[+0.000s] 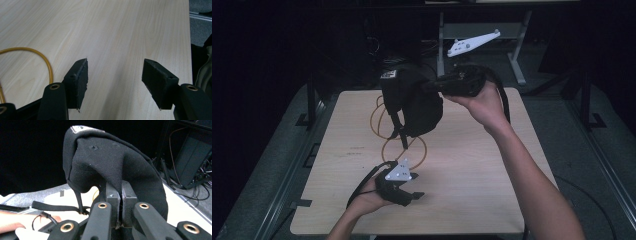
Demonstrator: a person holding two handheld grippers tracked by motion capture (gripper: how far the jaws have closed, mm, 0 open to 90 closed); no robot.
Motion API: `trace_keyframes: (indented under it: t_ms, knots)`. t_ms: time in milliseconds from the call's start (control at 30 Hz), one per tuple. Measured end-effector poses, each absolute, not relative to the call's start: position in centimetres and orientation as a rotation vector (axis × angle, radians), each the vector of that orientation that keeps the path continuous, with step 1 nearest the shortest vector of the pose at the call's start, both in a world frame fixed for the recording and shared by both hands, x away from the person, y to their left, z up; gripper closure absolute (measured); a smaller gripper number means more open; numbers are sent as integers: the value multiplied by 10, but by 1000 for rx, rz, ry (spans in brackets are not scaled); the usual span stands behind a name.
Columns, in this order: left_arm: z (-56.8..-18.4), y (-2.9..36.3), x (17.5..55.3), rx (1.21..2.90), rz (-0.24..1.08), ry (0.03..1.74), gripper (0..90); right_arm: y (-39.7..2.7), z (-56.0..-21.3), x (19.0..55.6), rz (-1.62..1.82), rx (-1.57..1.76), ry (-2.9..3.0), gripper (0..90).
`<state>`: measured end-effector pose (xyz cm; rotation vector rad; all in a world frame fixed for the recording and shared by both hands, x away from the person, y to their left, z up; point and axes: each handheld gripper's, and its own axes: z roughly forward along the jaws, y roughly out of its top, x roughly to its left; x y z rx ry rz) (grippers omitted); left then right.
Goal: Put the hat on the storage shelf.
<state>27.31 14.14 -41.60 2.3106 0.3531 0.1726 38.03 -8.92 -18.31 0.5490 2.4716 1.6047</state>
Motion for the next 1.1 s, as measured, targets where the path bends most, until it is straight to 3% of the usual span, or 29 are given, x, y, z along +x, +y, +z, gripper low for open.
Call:
trace_keyframes:
  t_ms: [433, 1100]
  knots:
    - [-421, 138, 273, 2319, 184, 327, 377, -27, -172, 395, 1591, 474, 2561, 867]
    - [-420, 133, 271, 2329, 164, 284, 377, 24, -213, 439, 1605, 680, 2605, 850]
